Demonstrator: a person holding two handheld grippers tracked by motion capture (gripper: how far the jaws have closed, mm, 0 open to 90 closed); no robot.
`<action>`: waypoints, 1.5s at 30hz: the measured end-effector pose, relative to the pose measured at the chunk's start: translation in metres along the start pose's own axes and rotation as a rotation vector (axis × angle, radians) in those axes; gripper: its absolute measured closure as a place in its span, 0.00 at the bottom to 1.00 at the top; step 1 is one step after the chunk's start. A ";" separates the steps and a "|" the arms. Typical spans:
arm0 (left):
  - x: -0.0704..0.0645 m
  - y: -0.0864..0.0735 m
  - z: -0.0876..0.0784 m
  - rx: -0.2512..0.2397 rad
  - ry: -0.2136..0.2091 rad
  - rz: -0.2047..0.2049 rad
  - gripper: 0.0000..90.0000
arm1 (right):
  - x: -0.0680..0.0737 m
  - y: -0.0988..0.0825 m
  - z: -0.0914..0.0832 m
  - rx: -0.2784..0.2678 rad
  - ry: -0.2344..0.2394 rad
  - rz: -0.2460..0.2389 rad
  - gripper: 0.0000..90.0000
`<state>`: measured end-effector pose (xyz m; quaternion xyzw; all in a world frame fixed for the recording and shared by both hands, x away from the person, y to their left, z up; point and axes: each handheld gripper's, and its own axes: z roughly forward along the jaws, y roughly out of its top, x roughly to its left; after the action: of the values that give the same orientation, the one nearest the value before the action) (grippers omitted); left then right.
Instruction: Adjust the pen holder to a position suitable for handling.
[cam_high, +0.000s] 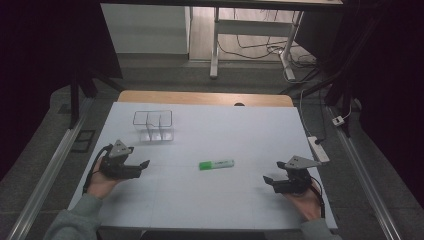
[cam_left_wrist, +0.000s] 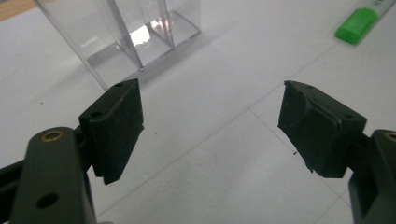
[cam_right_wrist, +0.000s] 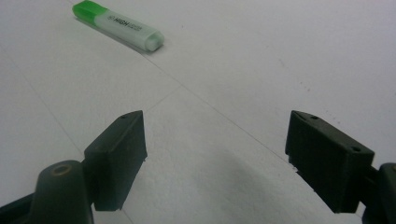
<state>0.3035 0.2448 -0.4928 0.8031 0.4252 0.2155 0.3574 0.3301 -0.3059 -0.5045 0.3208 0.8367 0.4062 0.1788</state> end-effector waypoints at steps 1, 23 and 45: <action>0.000 0.000 0.000 0.000 0.000 0.000 0.25 | 0.000 0.000 0.000 0.002 -0.001 -0.002 0.23; 0.050 0.028 0.001 -0.006 0.056 -0.053 0.24 | 0.001 0.000 0.001 0.013 -0.008 -0.002 0.24; 0.090 0.037 0.015 0.029 0.105 -0.127 0.33 | 0.000 -0.001 0.002 0.022 -0.004 -0.001 0.24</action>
<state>0.3819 0.3000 -0.4705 0.7672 0.4967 0.2281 0.3358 0.3305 -0.3051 -0.5065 0.3231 0.8409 0.3962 0.1773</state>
